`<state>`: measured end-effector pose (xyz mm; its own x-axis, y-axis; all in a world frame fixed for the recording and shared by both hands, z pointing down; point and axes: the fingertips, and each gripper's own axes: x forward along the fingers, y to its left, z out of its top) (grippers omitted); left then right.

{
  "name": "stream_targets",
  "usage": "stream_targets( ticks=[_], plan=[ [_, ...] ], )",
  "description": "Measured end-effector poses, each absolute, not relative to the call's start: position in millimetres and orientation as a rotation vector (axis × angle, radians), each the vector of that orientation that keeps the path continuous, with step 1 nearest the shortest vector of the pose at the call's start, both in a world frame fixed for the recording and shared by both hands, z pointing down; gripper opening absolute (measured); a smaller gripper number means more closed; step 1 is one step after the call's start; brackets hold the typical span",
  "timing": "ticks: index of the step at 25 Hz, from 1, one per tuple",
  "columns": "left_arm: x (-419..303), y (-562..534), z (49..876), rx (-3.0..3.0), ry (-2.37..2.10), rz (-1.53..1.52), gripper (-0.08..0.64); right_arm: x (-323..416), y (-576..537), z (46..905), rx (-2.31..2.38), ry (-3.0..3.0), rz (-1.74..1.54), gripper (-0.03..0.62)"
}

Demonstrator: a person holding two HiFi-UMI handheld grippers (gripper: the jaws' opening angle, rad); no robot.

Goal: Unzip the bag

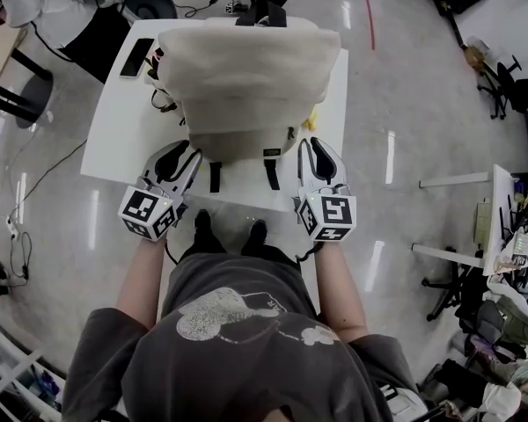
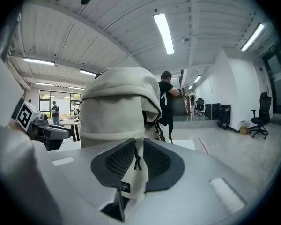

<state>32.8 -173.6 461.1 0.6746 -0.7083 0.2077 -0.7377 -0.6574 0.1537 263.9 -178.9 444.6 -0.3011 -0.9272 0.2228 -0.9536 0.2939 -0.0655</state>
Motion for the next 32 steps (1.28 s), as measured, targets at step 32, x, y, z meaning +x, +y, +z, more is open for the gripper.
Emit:
stream_targets(
  ticks=[32],
  plan=[
    [22.8,-123.1,415.1,2.798,-0.883,0.06,0.006,187.3,-92.6,429.3,1.957,-2.307,0.228,-0.009]
  ],
)
